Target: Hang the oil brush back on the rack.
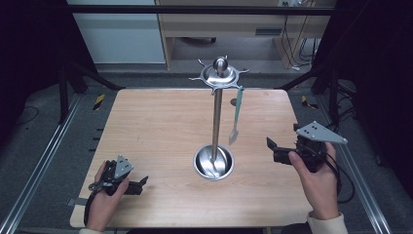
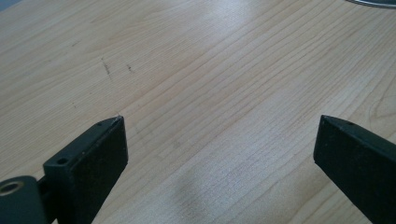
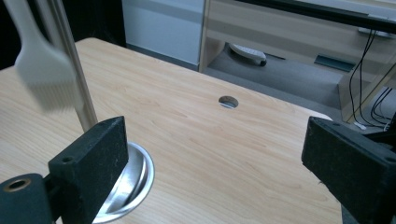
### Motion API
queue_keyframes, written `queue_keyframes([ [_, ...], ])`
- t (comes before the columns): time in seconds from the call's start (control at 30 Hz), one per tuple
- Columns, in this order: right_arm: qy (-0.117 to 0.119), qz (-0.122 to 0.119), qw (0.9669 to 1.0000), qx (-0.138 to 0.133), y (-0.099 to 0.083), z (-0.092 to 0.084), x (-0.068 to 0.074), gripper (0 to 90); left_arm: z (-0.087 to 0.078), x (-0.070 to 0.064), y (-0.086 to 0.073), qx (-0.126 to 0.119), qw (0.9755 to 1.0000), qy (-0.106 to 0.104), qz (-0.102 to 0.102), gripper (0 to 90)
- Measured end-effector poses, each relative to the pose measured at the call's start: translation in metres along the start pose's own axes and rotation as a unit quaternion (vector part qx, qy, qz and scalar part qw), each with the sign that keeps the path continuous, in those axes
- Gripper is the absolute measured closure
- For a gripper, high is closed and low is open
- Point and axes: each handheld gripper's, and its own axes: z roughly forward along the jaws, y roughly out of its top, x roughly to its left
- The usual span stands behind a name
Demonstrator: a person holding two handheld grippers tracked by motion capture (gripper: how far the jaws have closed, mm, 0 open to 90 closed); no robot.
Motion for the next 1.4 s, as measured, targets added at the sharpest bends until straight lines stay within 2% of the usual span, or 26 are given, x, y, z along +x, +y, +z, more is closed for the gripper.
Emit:
queue_keyframes([
  [0.7, 0.005, -0.007, 0.9978, 0.066, -0.043, 0.026, 0.007, 9.9, 0.0, 0.0, 0.0, 0.002, 1.0, -0.001, 0.002, 2.7],
  [0.97, 0.017, -0.006, 0.9953, 0.095, -0.062, 0.038, 0.01, 10.0, 0.001, -0.001, 0.0, 0.003, 1.0, -0.001, 0.003, 2.6],
  [1.4, 0.03, 0.003, 0.991, 0.13, -0.08, 0.057, 0.009, 10.0, 0.001, -0.001, 0.0, 0.004, 1.0, -0.002, 0.003, 2.6],
])
